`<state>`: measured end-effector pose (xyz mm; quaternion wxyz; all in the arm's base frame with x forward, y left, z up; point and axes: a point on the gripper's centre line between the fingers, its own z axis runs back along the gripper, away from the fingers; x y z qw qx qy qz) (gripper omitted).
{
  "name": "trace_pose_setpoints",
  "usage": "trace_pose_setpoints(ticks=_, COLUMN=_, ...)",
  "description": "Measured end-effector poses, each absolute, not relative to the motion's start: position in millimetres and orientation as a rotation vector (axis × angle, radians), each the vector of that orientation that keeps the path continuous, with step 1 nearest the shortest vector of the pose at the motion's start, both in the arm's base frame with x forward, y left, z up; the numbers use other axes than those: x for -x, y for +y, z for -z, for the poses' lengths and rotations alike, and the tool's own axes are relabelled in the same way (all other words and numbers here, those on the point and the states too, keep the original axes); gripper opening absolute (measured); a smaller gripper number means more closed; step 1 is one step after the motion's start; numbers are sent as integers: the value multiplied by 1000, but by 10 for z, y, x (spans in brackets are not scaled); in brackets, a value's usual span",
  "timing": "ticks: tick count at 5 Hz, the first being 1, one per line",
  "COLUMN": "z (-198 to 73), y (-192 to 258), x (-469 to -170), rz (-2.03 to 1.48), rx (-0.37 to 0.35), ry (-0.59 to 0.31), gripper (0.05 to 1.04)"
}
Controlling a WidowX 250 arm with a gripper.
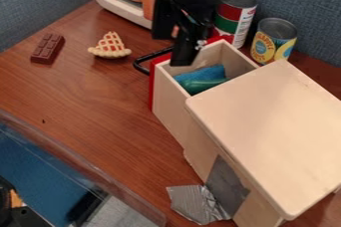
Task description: Put the cucumber on the left side of the table
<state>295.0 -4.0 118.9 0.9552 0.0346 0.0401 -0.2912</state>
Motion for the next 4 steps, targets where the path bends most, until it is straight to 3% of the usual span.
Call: trace_pose_setpoints(ticks=4, z=-1156, y=-354, x=-3105, rz=758, rx=-82, ry=-37, gripper=1000)
